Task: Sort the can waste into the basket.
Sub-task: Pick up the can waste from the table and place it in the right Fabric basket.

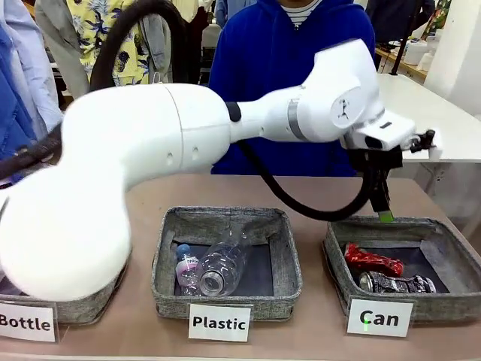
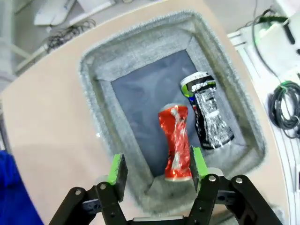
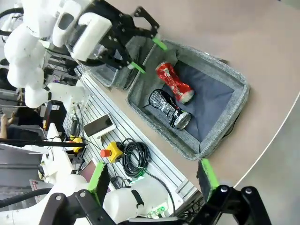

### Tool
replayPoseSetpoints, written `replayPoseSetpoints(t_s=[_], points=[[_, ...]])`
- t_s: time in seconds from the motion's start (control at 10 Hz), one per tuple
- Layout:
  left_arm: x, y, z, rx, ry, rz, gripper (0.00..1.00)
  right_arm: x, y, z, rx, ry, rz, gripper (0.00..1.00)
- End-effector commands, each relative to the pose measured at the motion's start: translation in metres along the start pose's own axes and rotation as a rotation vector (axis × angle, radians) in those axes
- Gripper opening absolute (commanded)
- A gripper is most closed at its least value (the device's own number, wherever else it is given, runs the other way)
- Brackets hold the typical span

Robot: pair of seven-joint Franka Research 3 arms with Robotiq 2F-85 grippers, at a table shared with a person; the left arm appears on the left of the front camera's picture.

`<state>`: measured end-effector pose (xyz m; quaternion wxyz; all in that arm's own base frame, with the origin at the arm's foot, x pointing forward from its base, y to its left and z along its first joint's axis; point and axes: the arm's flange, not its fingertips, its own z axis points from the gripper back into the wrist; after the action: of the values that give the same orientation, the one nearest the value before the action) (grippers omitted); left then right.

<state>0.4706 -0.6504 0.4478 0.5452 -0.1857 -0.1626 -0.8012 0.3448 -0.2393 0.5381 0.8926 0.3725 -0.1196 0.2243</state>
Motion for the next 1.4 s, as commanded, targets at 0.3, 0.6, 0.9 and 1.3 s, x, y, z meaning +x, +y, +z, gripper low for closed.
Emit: replayPoseSetpoints(t_s=[0.3, 0.6, 0.9, 1.3], points=[[-0.100, -0.109, 0.120, 0.082, 0.012, 0.232, 0.70, 0.104, 0.010, -0.065, 0.114, 0.023, 0.153, 1.00], [-0.186, -0.183, 0.201, 0.132, -0.166, 0.691, 0.70, 0.165, 0.018, -0.144, 0.291, -0.054, 0.208, 1.00], [-0.276, -0.234, 0.279, -0.025, -0.470, 0.997, 0.70, 0.186, 0.035, -0.229, 0.442, -0.175, 0.211, 1.00], [-0.441, -0.269, 0.298, -0.042, -1.016, 1.298, 0.70, 0.198, 0.032, -0.253, 0.312, -0.284, 0.029, 1.00]])
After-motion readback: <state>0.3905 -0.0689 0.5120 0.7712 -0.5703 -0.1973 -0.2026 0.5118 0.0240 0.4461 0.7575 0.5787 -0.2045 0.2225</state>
